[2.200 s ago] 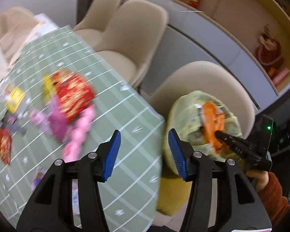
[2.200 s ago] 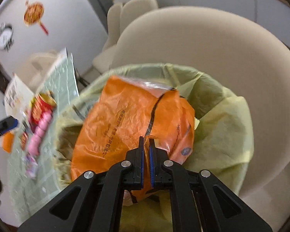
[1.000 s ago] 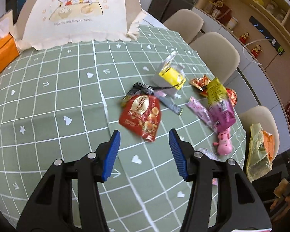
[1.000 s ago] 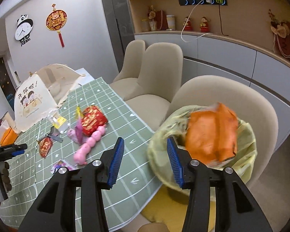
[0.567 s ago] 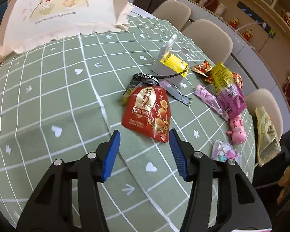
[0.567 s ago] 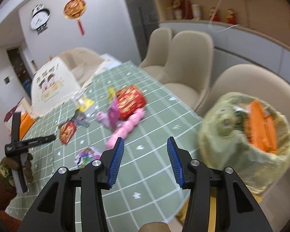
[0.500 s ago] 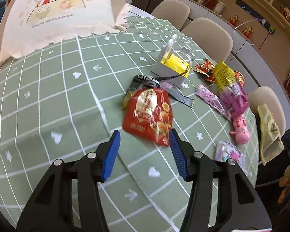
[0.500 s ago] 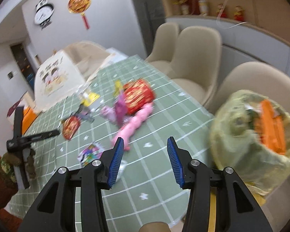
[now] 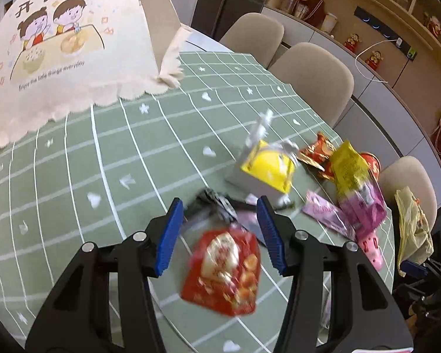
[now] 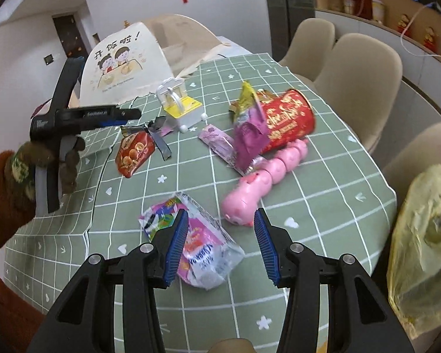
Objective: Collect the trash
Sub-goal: 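Move both tools back over the table toward the red snack packet, then grasp the red-white stick snack with the right tool while the left tool grasps the black stick packet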
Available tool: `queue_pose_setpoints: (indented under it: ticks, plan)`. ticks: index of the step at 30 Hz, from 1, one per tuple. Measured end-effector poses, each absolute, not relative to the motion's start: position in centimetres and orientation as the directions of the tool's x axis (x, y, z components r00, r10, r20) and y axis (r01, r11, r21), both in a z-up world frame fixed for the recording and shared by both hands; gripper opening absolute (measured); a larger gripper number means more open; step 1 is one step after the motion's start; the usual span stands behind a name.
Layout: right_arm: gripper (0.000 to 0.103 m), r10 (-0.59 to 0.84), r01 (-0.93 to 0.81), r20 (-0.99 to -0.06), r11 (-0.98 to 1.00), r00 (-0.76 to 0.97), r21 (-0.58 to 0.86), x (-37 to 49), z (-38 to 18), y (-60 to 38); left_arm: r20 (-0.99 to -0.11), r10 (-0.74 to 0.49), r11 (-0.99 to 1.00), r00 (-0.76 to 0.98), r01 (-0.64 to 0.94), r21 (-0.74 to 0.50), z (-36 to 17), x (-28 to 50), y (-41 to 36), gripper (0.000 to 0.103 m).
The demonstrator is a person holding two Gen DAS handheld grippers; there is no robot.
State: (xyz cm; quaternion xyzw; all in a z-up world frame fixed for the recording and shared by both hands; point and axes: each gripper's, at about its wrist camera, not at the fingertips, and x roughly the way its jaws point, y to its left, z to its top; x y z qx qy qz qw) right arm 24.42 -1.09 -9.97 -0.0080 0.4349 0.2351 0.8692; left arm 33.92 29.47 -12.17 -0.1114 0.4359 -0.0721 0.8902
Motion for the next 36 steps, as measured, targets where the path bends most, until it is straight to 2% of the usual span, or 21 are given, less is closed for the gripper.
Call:
queue_pose_setpoints:
  ticks: [4,7,11,15,19,22,28,34,36]
  plan:
    - [0.044,0.432,-0.46,-0.766,0.864,0.476,0.202,26.3,-10.2,0.9,-0.75,-0.22,0.967,0.623,0.037,-0.253,-11.1,34.6,30.7,0.05]
    - [0.044,0.496,-0.5,-0.76,0.826,0.421,0.262,28.3,-10.8,4.0,-0.745,-0.15,0.98,0.651,-0.001,-0.199,-9.6,34.7,32.5,0.05]
    - [0.044,0.547,-0.635,-0.77,0.731,0.327,0.25,30.1,-11.6,11.2,-0.728,-0.135,0.953,0.672,-0.113,-0.281,-7.8,32.4,37.3,0.05]
    - [0.044,0.569,-0.718,-0.763,0.665,0.307,0.207,31.8,-12.2,16.5,-0.745,-0.107,0.935,0.659,-0.188,-0.3,-8.6,30.0,40.4,0.05]
    - [0.044,0.526,-0.731,-0.794,0.663,0.305,0.158,34.3,-13.6,18.9,-0.758,-0.118,0.917,0.641,-0.222,-0.331,-9.9,28.5,41.9,0.05]
    - [0.049,0.508,-0.7,-0.817,0.688,0.273,0.193,35.0,-14.5,18.9,-0.759,-0.118,0.918,0.64,-0.222,-0.33,-10.5,28.1,42.3,0.05]
    - [0.051,0.528,-0.702,-0.821,0.669,0.219,0.243,33.6,-15.3,18.8,-0.761,-0.147,0.903,0.632,-0.229,-0.364,-12.0,28.5,42.1,0.05]
    - [0.048,0.475,-0.77,-0.838,0.629,0.269,0.109,32.1,-15.4,20.4,-0.769,-0.158,0.899,0.619,-0.232,-0.371,-12.7,28.6,41.7,0.05]
    - [0.038,0.453,-0.79,-0.838,0.612,0.305,0.044,31.5,-15.4,20.8,-0.769,-0.156,0.896,0.62,-0.238,-0.374,-12.6,28.6,42.0,0.05]
